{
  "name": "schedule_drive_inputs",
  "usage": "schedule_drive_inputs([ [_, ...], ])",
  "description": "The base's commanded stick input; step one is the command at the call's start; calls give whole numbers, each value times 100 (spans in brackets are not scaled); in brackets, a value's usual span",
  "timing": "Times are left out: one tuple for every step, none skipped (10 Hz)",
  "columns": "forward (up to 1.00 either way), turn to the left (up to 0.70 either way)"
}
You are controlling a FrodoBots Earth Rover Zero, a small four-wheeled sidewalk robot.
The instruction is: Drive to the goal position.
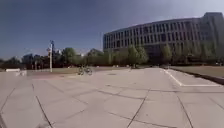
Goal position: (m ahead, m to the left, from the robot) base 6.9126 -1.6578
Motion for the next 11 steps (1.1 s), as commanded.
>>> schedule_drive_inputs([
  [70,-34],
  [70,-34],
  [70,-31],
  [70,-24],
  [70,-18],
  [70,-7],
  [70,1],
  [70,1],
  [70,1],
  [70,1],
  [70,1],
])
